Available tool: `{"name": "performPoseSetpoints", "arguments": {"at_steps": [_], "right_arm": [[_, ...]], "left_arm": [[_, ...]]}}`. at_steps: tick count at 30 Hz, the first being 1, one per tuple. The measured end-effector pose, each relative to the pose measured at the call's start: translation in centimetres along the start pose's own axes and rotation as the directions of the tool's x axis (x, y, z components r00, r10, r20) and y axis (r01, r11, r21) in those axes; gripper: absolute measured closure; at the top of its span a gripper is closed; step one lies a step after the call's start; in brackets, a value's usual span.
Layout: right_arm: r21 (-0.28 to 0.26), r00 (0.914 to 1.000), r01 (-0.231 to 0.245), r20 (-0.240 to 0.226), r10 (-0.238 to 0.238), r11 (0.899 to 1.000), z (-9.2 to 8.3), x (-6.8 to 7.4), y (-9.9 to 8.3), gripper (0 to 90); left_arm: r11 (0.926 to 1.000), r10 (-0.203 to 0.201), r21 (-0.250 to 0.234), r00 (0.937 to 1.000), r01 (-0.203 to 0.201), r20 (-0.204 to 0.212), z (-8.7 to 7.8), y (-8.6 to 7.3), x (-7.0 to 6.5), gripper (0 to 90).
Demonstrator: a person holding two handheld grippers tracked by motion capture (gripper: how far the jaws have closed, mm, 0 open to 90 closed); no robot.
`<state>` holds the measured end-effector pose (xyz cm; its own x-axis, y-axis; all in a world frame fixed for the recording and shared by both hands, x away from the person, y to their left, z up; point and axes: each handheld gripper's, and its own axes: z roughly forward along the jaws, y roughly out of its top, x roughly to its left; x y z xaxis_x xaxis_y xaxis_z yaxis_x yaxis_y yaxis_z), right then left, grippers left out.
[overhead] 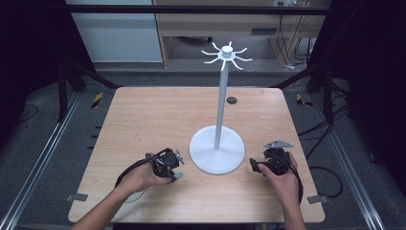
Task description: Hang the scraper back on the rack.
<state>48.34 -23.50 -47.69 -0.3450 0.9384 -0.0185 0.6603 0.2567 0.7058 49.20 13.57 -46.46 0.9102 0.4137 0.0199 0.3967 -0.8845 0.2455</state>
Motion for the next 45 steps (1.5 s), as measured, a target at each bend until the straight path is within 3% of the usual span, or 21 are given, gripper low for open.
{"name": "performPoseSetpoints", "arguments": {"at_steps": [8,16,17,18,29,31,34,42,45], "right_arm": [[0.0,1.0,0.005,0.004,-0.005,1.0,0.1,0.1,0.0,10.7],[0.006,0.9999,-0.002,0.011,0.002,1.0,0.2,-0.1,-0.1,10.6],[0.006,0.9999,-0.007,0.009,0.007,1.0,0.2,-0.1,-0.1,10.7],[0.006,0.9999,-0.007,0.009,0.007,1.0,0.2,-0.1,-0.1,10.7],[-0.002,0.9998,-0.006,0.017,0.006,1.0,0.3,-0.1,-0.1,10.6],[-0.002,0.9998,-0.014,0.014,0.014,1.0,0.2,-0.2,-0.1,10.6],[-0.004,0.9998,-0.014,0.016,0.014,1.0,0.2,-0.2,-0.1,10.6],[-0.001,0.9998,-0.012,0.016,0.012,1.0,0.2,-0.1,-0.2,10.6],[-0.002,0.9998,-0.005,0.02,0.005,1.0,0.3,-0.1,-0.1,10.6]], "left_arm": [[0.9994,0.006,-0.033,0.9996,-0.007,-0.028,-0.3,-0.4,-0.3,73.6],[0.9898,-0.021,-0.142,0.998,0.012,-0.06,-2.6,-1.8,-0.5,73.7],[0.985,-0.027,-0.172,0.9976,0.016,-0.063,-3.2,-2.3,-0.5,73.7],[0.985,-0.027,-0.172,0.9976,0.016,-0.063,-3.2,-2.3,-0.5,73.7],[0.9514,-0.067,-0.306,0.9934,0.036,-0.093,-6.0,-4.3,-1.1,73.7],[0.941,-0.082,-0.335,0.9924,0.047,-0.092,-6.5,-4.7,-1.1,73.7],[0.9367,-0.084,-0.347,0.9919,0.046,-0.095,-7.0,-5.0,-1.0,73.7],[0.914,-0.122,-0.399,0.9882,0.076,-0.092,-8.2,-6.2,-0.7,73.7],[0.9014,-0.142,-0.424,0.9853,0.089,-0.095,-8.6,-6.6,-0.7,73.7]]}}
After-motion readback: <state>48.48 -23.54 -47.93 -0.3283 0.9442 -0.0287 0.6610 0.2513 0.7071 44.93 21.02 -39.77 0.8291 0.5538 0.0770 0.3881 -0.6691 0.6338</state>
